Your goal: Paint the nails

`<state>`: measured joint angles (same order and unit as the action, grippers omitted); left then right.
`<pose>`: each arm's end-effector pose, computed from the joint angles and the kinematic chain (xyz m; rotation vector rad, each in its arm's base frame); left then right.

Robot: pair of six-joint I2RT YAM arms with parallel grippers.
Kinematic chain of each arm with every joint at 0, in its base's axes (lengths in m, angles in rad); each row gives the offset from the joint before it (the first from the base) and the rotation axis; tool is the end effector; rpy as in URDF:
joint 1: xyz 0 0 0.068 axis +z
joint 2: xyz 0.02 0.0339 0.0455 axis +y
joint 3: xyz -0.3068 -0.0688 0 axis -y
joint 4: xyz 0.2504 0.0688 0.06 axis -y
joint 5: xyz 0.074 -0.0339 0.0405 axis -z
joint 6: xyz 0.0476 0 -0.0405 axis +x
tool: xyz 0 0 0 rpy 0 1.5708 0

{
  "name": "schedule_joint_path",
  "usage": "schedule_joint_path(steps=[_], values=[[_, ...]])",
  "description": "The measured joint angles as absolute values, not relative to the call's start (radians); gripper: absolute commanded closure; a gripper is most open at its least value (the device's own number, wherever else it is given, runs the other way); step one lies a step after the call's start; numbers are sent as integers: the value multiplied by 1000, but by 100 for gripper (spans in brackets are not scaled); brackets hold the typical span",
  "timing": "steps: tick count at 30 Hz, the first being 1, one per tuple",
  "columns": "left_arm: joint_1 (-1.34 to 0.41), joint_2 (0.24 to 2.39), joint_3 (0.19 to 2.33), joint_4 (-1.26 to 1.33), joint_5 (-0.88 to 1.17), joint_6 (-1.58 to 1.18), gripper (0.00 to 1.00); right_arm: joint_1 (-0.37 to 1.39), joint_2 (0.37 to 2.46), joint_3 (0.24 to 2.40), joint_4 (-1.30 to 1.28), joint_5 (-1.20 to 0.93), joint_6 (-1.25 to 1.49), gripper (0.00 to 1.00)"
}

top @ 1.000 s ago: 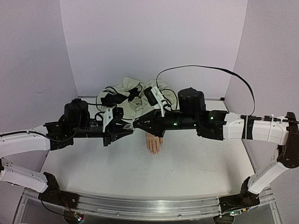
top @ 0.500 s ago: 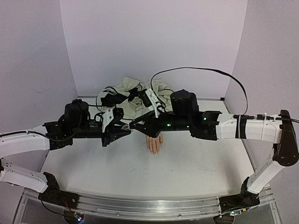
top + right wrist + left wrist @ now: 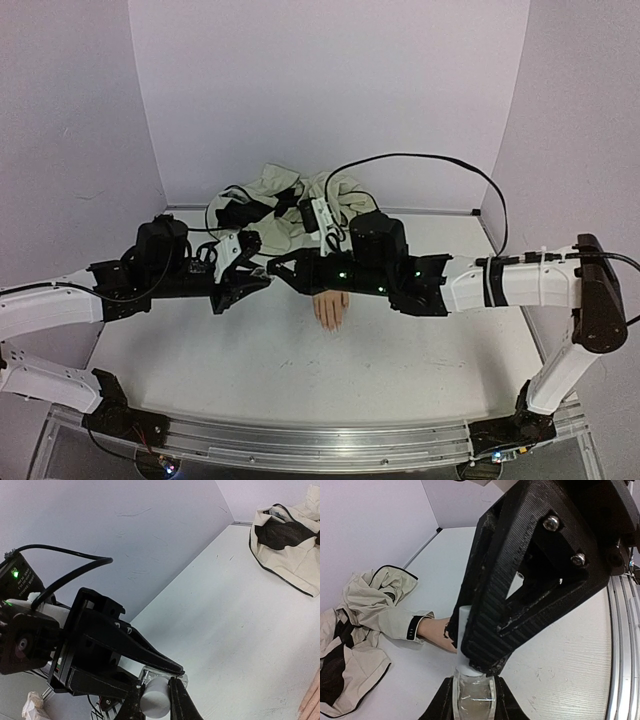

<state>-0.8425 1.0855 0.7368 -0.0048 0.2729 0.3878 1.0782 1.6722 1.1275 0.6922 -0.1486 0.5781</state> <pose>0.1536 -0.1915 0.3142 1.2732 1.4796 -0.5651 0.1906 0.3699 0.3581 -0.5272 1.5089 1.4405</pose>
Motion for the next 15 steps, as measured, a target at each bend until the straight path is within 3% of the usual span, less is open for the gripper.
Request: schedule_joint_path(steps=[3,10,15], values=[[-843,1085,737,4,274,388,100,1079,1662,1127,682,-139,592,70],[-870,1078,737,76,330,388,100,1083,1572,1123,564,-142,559,10],[-870,1079,737,89,348,381,100,1072,1429,1096,508,-178,460,3]])
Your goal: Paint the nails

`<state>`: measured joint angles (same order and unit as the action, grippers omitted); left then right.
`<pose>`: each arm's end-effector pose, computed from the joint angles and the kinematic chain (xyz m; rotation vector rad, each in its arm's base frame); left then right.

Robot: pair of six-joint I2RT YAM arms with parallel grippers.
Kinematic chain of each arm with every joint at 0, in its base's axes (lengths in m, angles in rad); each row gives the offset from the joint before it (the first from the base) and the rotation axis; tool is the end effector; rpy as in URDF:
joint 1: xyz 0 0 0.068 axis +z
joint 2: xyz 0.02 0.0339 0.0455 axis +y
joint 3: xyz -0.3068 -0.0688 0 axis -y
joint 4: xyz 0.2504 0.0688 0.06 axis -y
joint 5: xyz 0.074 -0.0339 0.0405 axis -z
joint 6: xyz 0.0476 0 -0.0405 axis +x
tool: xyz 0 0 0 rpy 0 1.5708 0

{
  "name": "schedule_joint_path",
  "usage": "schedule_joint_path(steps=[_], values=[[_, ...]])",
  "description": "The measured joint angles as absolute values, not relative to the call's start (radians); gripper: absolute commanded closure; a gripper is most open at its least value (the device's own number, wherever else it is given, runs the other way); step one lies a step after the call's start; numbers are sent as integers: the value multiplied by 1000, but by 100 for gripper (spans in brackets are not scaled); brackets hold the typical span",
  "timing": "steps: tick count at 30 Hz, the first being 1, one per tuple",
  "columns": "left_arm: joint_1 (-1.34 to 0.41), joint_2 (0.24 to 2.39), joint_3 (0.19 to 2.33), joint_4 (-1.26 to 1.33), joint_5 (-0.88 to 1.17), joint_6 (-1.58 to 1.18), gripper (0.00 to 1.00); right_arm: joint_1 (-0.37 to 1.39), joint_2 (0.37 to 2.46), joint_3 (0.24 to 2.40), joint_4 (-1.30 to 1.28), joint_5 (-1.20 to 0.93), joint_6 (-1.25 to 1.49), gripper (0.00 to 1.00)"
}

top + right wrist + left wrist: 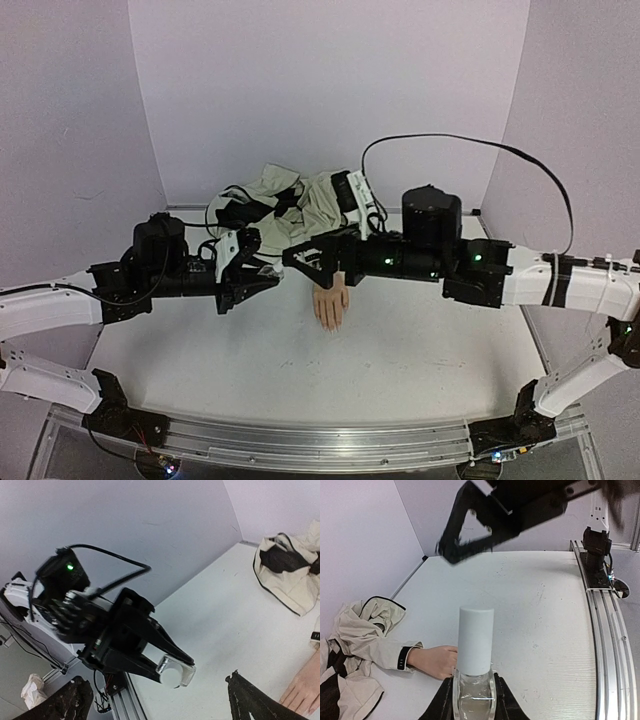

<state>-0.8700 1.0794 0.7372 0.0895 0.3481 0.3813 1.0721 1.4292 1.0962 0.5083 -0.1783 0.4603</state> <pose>0.1464 -0.1987 0.3268 1.2817 1.3458 -0.6592 0.1609 0.3131 0.4132 -0.6206 1.4197 1.3734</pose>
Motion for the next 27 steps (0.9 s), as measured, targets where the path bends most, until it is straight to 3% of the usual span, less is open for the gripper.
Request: schedule_joint_path(steps=[5,13,19,22,24,27], values=[[-870,1096,743,89,381,337,100,1023,1320,1087,486,-271,349,6],[-870,1187,906,91,506,60,100,804,1300,1067,459,-624,179,17],[-870,1234,981,124,633,-173,100,797,1359,1098,462,-839,130,28],[-871,1237,981,121,680,-205,100,798,1399,1114,488,-881,146,30],[-872,1235,979,124,691,-205,100,798,1420,1121,518,-900,173,37],[-875,1235,976,125,698,-203,100,798,1453,1161,551,-912,216,40]])
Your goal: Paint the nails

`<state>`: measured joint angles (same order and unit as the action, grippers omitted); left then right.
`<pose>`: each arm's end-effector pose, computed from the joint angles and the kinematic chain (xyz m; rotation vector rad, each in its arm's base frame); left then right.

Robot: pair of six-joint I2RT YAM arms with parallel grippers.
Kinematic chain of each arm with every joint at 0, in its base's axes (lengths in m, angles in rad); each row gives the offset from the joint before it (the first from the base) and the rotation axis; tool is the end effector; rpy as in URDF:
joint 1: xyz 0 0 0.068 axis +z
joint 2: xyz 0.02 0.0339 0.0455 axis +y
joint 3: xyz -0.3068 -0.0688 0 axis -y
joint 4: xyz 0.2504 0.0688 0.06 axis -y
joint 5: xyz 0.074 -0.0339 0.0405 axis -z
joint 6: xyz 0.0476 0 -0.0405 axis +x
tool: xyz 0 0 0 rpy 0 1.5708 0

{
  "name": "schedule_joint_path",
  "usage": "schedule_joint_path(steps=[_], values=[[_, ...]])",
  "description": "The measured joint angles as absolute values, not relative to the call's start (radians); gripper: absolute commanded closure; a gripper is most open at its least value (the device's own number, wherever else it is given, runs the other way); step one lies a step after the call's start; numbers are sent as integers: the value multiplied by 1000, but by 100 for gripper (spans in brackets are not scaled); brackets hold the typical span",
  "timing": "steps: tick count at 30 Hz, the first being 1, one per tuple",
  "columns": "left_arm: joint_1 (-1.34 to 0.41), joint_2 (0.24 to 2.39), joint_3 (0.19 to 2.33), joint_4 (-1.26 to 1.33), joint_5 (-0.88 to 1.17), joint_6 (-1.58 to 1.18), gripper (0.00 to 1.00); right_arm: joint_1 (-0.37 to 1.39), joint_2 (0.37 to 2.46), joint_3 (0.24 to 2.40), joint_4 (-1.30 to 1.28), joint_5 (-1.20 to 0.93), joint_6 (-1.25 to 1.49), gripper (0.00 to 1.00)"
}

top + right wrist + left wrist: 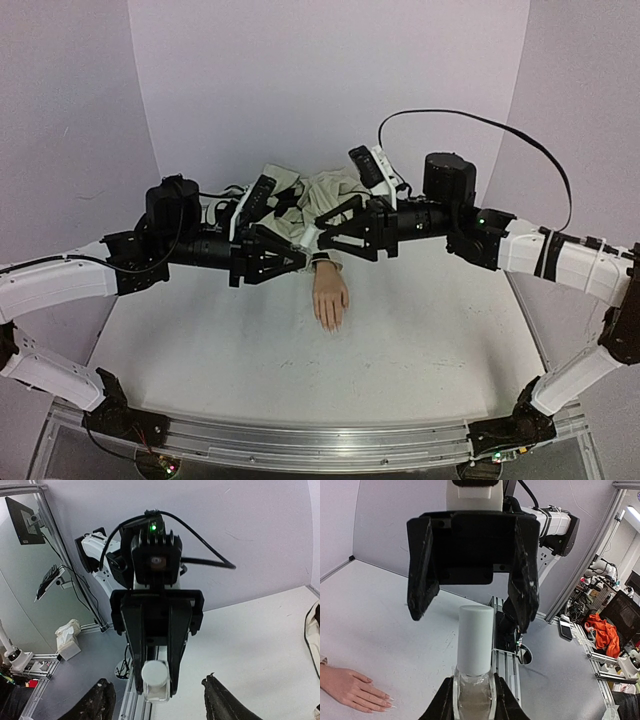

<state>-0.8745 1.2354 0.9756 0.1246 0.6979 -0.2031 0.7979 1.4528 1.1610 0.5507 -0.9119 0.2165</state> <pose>0.1599 -0.2390 0.3820 1.1279 1.5045 -1.3626 0.2109 0.2702 0.4300 -1.1925 1.0307 1.4087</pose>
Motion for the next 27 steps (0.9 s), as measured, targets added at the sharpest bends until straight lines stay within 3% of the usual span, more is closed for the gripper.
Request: schedule_joint_path(steps=[21,27], values=[[-876,1236,974,155,723,-183,100,797,1569,1233,732,-1016,404,76],[-876,1236,974,168,720,-178,100,804,1574,1237,757,-1046,417,98]])
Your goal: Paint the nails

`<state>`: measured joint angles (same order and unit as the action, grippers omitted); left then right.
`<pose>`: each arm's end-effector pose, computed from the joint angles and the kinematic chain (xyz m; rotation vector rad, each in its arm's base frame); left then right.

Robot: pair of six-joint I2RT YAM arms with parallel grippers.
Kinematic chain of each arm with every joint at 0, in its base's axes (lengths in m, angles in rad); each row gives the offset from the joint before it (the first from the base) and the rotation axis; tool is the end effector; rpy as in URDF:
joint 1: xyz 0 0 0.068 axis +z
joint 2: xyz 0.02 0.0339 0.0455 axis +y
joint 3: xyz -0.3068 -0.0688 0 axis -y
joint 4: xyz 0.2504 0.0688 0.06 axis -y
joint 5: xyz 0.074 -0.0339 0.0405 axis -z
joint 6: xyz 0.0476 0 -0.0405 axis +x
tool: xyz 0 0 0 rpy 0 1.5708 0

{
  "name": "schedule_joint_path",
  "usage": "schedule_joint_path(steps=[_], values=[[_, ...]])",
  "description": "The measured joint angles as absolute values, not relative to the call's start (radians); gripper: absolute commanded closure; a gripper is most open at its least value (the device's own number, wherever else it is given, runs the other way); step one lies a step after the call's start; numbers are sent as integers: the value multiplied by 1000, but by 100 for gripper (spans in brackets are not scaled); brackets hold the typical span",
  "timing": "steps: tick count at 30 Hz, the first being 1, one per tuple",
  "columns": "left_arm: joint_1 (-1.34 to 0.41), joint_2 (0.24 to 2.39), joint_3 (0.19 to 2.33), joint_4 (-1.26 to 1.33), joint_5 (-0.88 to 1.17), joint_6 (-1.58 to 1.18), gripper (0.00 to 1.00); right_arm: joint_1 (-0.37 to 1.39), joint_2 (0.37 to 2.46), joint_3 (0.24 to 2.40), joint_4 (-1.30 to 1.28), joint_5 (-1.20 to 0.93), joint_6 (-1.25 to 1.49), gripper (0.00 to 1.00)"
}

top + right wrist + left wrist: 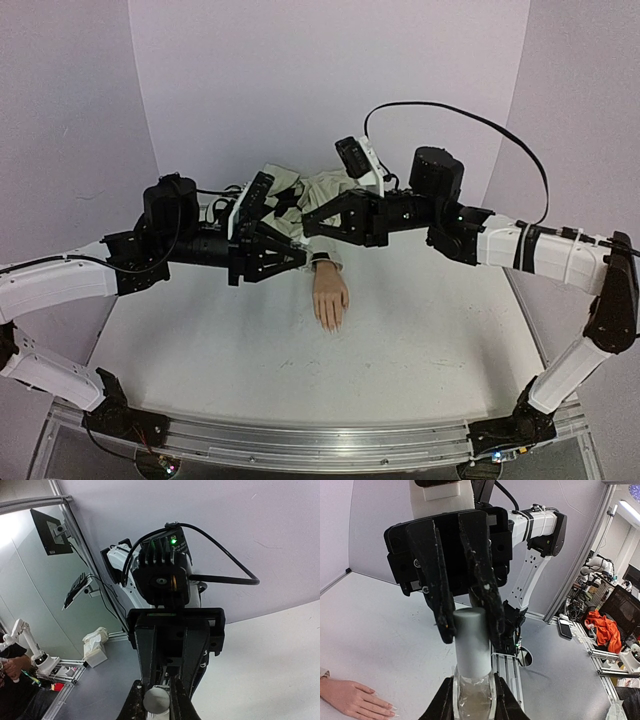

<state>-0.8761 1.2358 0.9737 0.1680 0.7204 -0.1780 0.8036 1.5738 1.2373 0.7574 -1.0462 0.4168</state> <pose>0.1588 -0.2397 0.3860 1.1556 1.4312 -1.3630 0.2247 0.2923 0.4342 -1.2467 0.9480 1.5876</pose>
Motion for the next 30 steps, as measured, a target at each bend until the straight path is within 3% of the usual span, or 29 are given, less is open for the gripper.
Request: schedule_joint_path(steps=[11,19,22,30], values=[[-879,1236,973,163,662,-155,100,800,1594,1243,786,-1062,411,100],[-885,1239,973,147,402,-71,100,789,1619,1241,788,-884,396,100],[-884,1270,975,162,274,-19,100,802,1626,1236,773,-723,408,100],[-870,1462,1008,235,-10,90,100,928,1705,1281,634,15,532,100]])
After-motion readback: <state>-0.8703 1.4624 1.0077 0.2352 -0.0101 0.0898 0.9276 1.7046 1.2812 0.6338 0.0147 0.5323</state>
